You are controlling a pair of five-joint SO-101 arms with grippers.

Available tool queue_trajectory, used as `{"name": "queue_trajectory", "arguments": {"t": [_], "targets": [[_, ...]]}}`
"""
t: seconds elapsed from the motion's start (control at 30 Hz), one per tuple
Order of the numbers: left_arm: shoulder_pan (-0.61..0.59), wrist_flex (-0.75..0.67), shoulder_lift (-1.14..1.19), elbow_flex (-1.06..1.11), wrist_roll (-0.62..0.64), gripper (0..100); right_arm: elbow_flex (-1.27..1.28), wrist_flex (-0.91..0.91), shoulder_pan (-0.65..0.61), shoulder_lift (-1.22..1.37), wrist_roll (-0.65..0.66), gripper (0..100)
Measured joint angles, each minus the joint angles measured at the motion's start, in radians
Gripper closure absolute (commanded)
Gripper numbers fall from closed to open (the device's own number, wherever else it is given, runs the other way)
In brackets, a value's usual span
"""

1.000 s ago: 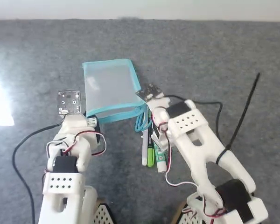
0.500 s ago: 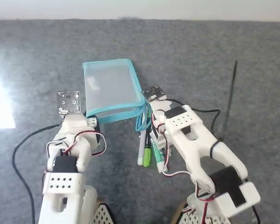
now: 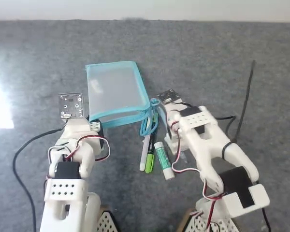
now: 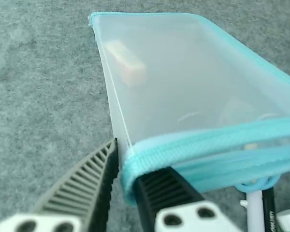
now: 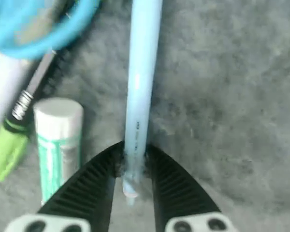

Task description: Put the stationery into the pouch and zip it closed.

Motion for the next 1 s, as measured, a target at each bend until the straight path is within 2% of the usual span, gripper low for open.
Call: {"name": "queue_trajectory", "arguments": {"t": [0.27,0.43,0.5,0.6,0.73,1.0], "targets": [[0.000,0.000,0.000,0.000,0.000,99,-0.031,0.276,0.021,-0.388,0.146,99.1],[0.000,0.000,0.000,0.000,0.000,99,-0.178,0.463,-0.163,-0.612,0.176,99.1],[-0.002,0.000,0.000,0.000,0.000,99,-0.233,0.511,-0.249,-0.608,0.175,99.1],[-0.002,0.000,0.000,0.000,0.000,99,-0.285,0.548,-0.290,-0.528,0.175,99.1],[-0.002,0.002,0.000,0.000,-0.002,99,-0.336,0.574,-0.252,-0.443,0.169,99.1],[0.000,0.002,0.000,0.000,-0.002,99,-0.496,0.657,-0.104,-0.525,0.172,99.1]]}}
